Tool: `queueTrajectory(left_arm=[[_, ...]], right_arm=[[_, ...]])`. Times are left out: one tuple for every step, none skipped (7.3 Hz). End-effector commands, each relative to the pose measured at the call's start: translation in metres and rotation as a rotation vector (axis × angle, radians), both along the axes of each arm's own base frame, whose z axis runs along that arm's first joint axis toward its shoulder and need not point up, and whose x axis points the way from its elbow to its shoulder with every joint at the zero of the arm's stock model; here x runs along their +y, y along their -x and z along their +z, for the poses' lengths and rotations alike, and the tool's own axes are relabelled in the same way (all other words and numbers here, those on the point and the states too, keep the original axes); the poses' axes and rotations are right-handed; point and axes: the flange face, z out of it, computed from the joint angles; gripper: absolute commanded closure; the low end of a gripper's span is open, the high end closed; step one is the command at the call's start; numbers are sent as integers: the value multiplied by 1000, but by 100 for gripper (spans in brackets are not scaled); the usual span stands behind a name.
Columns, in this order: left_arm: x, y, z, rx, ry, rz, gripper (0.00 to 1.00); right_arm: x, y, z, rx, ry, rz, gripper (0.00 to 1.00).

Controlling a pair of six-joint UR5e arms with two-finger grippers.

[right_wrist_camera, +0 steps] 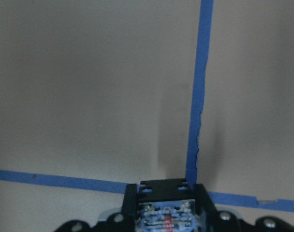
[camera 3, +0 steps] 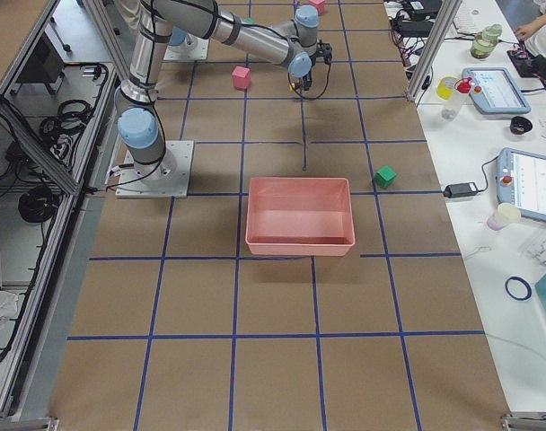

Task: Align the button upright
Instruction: 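Lower the switch onto the table and open the right gripper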

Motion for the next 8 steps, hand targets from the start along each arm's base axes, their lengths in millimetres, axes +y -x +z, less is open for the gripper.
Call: queueTrajectory(left_arm=[[0, 1, -2, 9, -4, 0, 0], [-3, 3, -4, 15, -6, 1, 0], [0, 5, 0, 16, 1, 2, 0], [1, 4, 1, 3, 2, 5, 0], [1, 2, -3, -1, -17, 4, 0], [2, 2, -1, 2, -12, 5, 0], [0, 1, -8, -1, -37, 6, 0], [0, 1, -7, -1, -34, 4, 0]], right_arm=[[7, -3, -6, -2, -4, 8, 98], [9, -2, -10, 0, -11, 8, 91], [10, -2, -13, -1, -20, 10, 85], [10, -2, -14, -2, -22, 11, 77], [11, -2, -16, -1, -25, 9, 45], [14, -1, -19, 1, -33, 9, 34], [17, 0, -22, 4, -40, 9, 22], [14, -1, -15, -2, -26, 9, 16]])
